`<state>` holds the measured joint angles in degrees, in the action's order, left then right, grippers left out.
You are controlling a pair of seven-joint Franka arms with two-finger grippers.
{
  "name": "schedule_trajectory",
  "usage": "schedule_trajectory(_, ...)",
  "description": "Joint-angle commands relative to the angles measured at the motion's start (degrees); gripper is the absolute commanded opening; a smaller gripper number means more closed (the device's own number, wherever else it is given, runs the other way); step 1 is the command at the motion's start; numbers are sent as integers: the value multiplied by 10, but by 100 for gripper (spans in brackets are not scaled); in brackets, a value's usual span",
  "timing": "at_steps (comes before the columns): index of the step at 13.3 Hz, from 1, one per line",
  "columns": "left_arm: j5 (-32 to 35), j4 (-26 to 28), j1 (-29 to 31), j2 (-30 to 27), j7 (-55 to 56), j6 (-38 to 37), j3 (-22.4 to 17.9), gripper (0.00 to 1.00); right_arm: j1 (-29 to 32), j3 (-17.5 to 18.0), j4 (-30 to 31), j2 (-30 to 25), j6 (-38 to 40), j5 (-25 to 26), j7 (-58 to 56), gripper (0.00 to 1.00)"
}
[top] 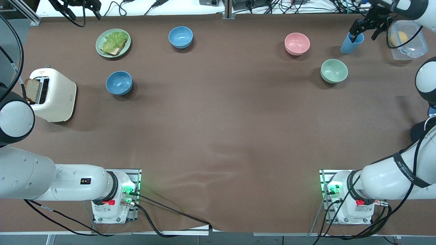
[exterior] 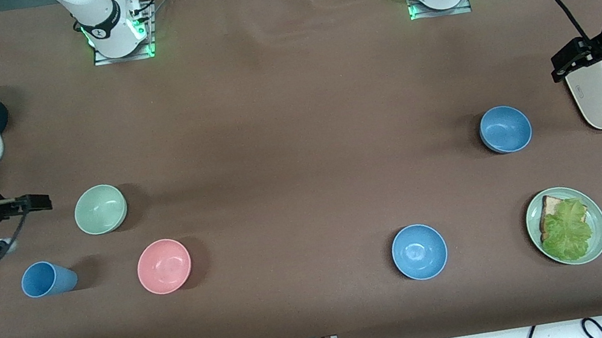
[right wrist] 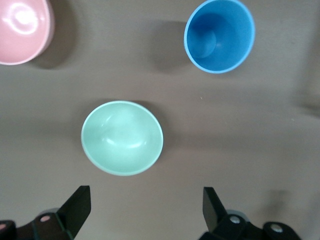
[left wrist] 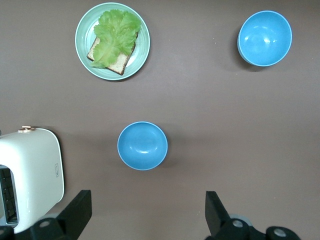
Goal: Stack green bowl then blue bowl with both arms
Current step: 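Reach the right gripper down to the light green bowl's rim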
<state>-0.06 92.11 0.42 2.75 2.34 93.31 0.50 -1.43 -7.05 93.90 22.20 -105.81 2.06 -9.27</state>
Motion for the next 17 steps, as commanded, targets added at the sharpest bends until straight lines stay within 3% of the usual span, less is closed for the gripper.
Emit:
schedule_trajectory(1, -4, -15, -1, 6, -3, -7, -1, 100, 5, 4, 60, -12, -53, -6, 6, 99)
schedule_trajectory(10, -4, -15, 0, 7, -3, -7, -1, 100, 21, 3, 211, 7, -269, -7, 6, 99)
schedule_trajectory(16, -4, -15, 0, 7, -3, -7, -1, 100, 27, 3, 231, 34, -333, -23, 6, 99)
schedule_trajectory(17, -4, -15, 1, 7, -3, -7, -1, 100, 27, 3, 233, 36, -341, -23, 6, 95)
